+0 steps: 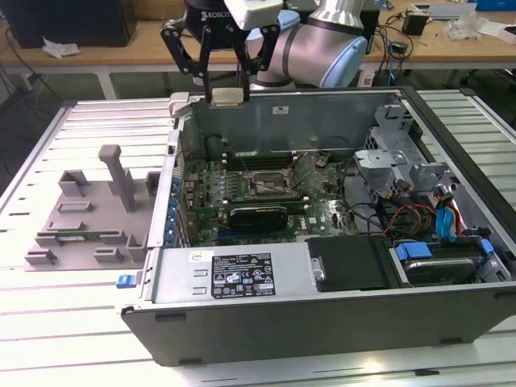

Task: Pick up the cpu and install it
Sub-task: 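Pick up the cpu and move it towards the insertion slot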

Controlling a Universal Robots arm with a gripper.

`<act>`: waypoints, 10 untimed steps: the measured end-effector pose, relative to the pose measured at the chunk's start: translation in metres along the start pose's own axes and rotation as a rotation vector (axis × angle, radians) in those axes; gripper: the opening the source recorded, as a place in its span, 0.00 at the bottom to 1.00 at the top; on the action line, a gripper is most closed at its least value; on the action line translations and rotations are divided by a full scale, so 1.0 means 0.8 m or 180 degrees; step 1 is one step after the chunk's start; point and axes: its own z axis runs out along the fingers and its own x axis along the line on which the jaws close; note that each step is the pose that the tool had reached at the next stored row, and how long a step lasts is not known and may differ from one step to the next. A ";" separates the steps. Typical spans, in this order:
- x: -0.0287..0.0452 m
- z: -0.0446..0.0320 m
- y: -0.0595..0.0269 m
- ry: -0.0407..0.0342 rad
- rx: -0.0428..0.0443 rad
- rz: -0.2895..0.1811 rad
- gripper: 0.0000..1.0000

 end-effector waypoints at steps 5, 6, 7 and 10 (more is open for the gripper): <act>-0.0015 0.0033 0.000 0.0000 -0.0001 0.0000 0.55; -0.0029 0.0066 0.000 0.0000 0.0000 0.0000 0.55; -0.0040 0.0090 0.000 0.0000 0.0000 0.0001 0.55; -0.0076 0.0173 0.000 0.0000 0.0000 0.0001 0.55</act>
